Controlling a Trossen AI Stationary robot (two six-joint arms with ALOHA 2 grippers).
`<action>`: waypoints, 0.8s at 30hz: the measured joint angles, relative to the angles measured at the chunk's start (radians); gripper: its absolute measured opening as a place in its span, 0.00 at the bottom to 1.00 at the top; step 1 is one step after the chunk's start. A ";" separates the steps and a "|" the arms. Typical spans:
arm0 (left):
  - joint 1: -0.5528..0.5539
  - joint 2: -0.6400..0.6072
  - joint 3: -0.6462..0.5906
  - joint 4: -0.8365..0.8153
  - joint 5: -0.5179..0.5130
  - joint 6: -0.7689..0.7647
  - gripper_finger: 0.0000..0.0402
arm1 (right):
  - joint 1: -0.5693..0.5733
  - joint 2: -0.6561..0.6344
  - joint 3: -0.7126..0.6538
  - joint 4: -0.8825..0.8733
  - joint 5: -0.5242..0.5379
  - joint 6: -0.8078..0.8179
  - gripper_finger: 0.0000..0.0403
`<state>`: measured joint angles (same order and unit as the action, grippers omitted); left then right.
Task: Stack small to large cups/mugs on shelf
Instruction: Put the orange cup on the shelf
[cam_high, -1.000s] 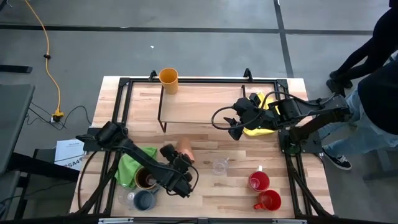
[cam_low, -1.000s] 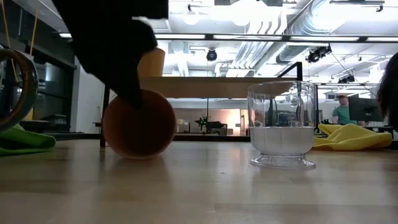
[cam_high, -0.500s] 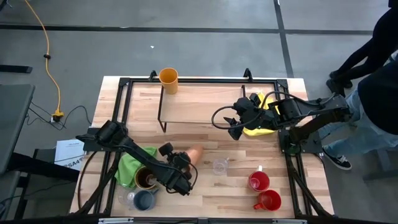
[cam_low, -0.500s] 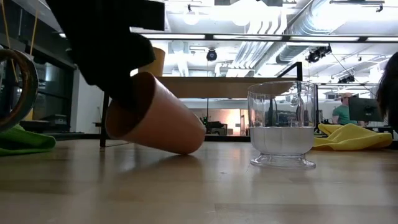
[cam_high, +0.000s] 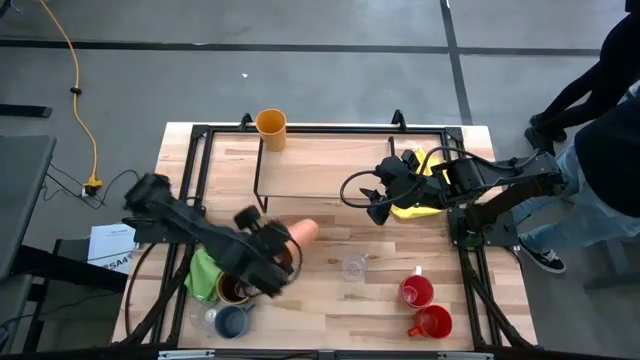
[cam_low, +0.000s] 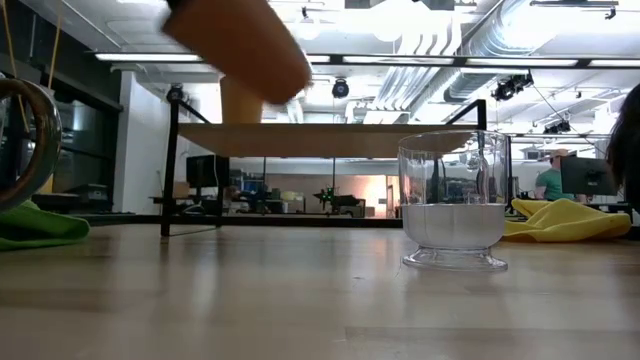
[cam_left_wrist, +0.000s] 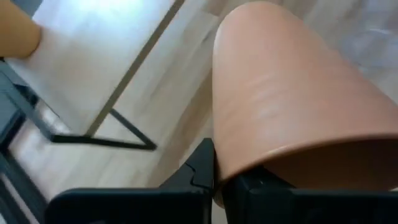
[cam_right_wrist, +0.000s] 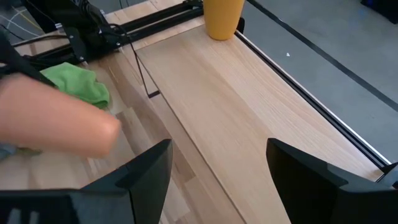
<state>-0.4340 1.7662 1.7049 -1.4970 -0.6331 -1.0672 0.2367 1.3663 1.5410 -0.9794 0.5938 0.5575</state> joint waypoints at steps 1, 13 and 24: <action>0.007 -0.030 0.024 -0.012 0.028 0.008 0.00 | 0.000 0.000 0.000 -0.001 0.000 0.000 0.63; 0.387 -0.186 0.299 -0.074 0.312 0.225 0.00 | 0.000 0.000 0.000 -0.003 0.000 0.003 0.63; 0.755 -0.201 0.286 -0.072 0.616 0.362 0.00 | 0.000 0.000 0.000 -0.004 0.000 0.033 0.63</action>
<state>0.3211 1.5648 1.9914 -1.5695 -0.0173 -0.7053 0.2363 1.3659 1.5410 -0.9831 0.5938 0.5904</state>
